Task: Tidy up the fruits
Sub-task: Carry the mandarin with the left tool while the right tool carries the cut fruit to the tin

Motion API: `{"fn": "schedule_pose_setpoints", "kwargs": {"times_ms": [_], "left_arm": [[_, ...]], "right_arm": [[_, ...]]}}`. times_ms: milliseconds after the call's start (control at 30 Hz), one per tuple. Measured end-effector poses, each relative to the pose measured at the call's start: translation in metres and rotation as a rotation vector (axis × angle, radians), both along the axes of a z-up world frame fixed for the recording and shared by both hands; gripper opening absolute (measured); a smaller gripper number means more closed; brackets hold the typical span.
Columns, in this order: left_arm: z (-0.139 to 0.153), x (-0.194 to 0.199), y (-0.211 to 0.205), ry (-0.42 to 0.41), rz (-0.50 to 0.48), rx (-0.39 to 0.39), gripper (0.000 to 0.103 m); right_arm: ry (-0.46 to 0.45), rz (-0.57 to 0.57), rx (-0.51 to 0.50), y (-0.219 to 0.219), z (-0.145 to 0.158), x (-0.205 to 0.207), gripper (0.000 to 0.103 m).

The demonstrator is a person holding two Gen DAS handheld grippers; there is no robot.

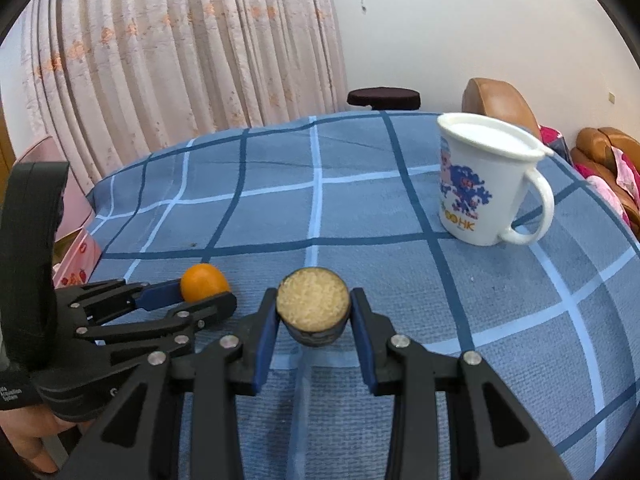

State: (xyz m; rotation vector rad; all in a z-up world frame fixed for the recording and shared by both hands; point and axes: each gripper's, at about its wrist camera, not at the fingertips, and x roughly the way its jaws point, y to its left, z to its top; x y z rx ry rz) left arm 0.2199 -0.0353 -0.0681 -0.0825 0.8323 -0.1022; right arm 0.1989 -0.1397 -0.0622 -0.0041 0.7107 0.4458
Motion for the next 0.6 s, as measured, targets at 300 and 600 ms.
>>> {"fn": "schedule_pose_setpoints", "kwargs": {"times_ms": [300, 600], "left_arm": [[0.010, -0.019, 0.004, -0.084, 0.056, 0.048, 0.041], [0.017, -0.034, 0.008, -0.150, 0.095, 0.074, 0.041]], "right_arm": [[-0.055, 0.029, 0.025, 0.000, 0.007, -0.009, 0.038], [-0.117, 0.052, 0.037, 0.005, 0.014, -0.019, 0.038]]}}
